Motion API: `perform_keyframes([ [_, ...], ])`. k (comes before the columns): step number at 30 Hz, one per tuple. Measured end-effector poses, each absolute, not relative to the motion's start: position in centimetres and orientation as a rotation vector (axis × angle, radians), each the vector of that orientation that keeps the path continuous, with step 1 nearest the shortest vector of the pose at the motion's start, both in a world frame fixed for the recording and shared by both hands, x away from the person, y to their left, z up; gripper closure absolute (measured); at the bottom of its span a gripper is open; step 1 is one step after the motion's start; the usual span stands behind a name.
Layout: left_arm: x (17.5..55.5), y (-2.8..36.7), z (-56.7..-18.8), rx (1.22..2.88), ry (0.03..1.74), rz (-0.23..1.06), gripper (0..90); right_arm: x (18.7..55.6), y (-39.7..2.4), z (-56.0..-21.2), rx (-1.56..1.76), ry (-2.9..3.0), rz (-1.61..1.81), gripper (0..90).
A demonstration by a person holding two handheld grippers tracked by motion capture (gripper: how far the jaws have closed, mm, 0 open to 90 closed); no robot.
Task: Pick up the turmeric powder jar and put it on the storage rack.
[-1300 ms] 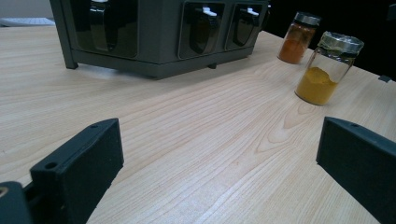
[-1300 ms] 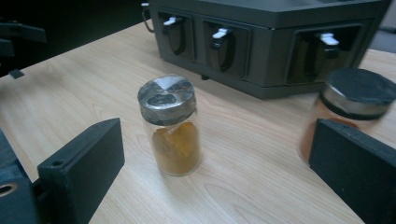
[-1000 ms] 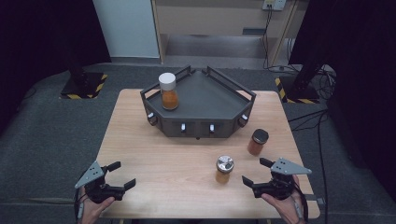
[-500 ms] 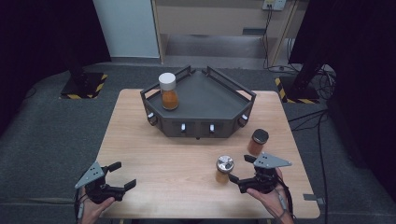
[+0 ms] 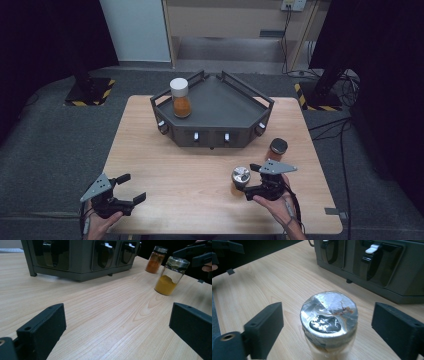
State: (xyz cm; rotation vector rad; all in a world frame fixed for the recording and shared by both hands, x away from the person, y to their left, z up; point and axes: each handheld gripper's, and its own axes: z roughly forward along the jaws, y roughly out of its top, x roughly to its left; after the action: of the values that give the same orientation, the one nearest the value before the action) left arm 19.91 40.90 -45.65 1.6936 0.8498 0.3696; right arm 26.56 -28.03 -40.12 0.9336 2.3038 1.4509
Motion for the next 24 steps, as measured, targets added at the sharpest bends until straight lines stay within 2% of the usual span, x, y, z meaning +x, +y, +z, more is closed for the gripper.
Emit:
perform_keyframes([
  [9, 19.9, 40.9, -45.6, 1.694, 0.851, 0.366, 0.0, 27.3, -27.1, -41.3, 0.947, 2.298, 1.442, 15.8],
  [18, 19.9, 40.9, -45.6, 1.697, 0.849, 0.367, 0.0, 27.4, -26.9, -42.2, 0.924, 2.291, 1.443, 30.9],
  [24, 20.0, 40.9, -45.6, 1.699, 0.851, 0.366, 0.2, 27.1, -26.7, -42.3, 0.891, 2.278, 1.438, 33.7],
])
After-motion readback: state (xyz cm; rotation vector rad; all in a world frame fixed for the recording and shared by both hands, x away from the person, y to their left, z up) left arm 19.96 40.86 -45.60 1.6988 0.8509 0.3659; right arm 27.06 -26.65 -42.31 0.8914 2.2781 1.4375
